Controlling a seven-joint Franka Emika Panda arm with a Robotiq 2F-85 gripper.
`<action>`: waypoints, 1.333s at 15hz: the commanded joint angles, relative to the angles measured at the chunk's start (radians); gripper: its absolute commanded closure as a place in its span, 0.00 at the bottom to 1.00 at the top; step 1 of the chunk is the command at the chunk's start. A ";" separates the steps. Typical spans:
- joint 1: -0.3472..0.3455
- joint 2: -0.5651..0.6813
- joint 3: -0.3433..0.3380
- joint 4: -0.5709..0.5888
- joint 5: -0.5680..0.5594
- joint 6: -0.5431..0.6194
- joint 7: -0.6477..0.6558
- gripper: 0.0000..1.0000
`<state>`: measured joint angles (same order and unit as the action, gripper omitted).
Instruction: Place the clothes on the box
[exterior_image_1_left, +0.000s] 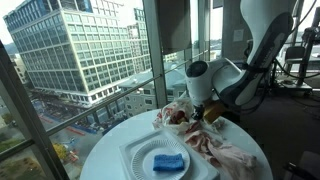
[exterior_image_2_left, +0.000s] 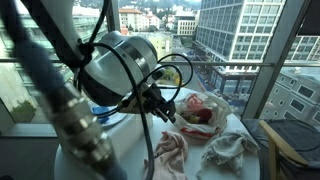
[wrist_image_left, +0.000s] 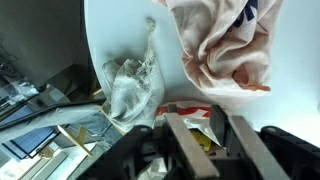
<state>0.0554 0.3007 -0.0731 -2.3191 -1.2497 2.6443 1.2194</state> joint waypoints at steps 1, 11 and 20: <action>-0.005 0.010 -0.027 -0.007 -0.062 0.004 0.079 0.30; -0.120 0.046 -0.007 -0.156 0.221 0.097 -0.130 0.00; -0.133 0.073 -0.005 -0.170 0.250 0.096 -0.173 0.00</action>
<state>-0.0698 0.3776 -0.0902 -2.4868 -1.0200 2.7401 1.0789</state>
